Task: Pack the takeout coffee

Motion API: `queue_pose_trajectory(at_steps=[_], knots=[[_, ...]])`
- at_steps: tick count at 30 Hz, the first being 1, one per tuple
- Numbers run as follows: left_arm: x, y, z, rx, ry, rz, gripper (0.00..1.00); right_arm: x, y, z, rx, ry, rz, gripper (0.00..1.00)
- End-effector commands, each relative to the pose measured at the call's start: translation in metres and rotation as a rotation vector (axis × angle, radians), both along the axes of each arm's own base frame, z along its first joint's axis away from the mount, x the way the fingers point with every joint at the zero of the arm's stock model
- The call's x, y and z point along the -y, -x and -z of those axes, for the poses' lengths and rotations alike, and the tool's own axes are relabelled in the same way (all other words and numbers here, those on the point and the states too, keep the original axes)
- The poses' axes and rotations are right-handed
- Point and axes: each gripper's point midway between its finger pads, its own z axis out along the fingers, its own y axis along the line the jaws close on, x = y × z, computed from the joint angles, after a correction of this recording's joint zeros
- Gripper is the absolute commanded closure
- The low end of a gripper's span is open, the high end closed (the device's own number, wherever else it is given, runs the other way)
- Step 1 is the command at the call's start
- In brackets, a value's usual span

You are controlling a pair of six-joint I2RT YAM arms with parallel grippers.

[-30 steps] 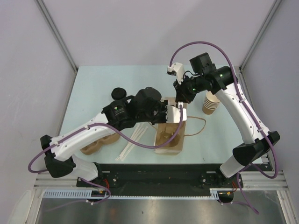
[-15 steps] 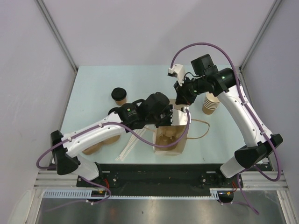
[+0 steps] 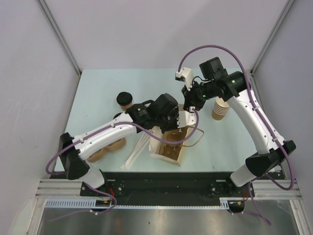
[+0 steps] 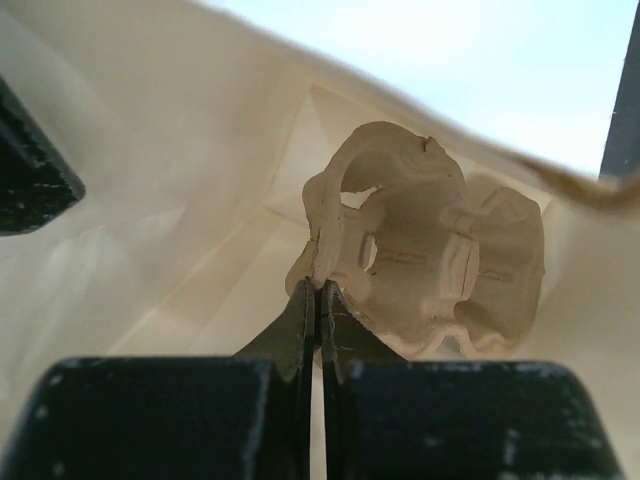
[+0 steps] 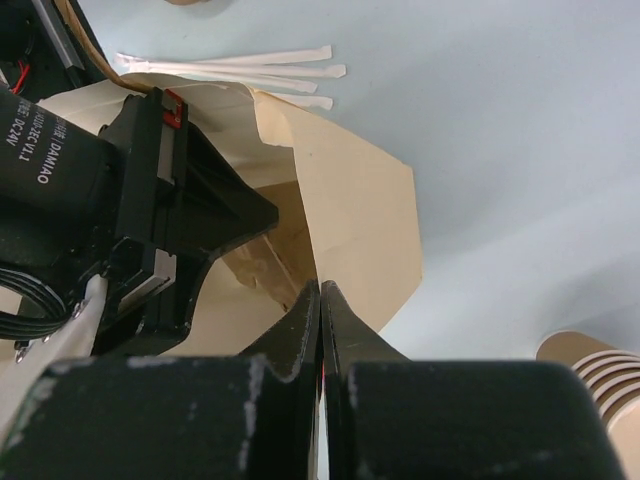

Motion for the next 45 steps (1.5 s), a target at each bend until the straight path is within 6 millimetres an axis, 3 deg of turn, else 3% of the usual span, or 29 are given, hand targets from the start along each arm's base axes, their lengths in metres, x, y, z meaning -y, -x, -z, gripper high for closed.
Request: queue_pose_trajectory(at_steps=[1,5,17,29,32,33,42,45], knots=[[0.009,0.005,-0.018,-0.028,0.073,0.015,1.00,-0.005,0.007,-0.017,0.046,-0.050,-0.039,1.00],[0.012,0.005,-0.026,0.012,0.112,0.048,1.00,-0.007,0.008,-0.014,0.039,-0.050,-0.053,1.00],[0.006,0.012,0.007,-0.093,0.011,0.049,1.00,-0.007,0.009,-0.016,0.045,-0.060,-0.070,1.00],[0.010,0.004,0.013,-0.090,0.009,0.054,0.99,-0.006,0.012,-0.014,0.038,-0.059,-0.083,1.00],[0.008,0.002,0.013,-0.094,-0.011,0.028,0.92,-0.006,0.011,-0.014,0.036,-0.058,-0.083,1.00],[0.007,0.000,0.012,-0.091,-0.014,0.022,0.84,-0.006,0.011,-0.014,0.038,-0.059,-0.083,1.00],[0.013,-0.008,-0.031,-0.023,0.078,-0.006,0.58,-0.007,0.012,-0.013,0.031,-0.058,-0.087,1.00],[0.014,-0.007,-0.040,-0.015,0.102,-0.005,0.55,-0.006,0.013,-0.013,0.034,-0.057,-0.089,1.00]])
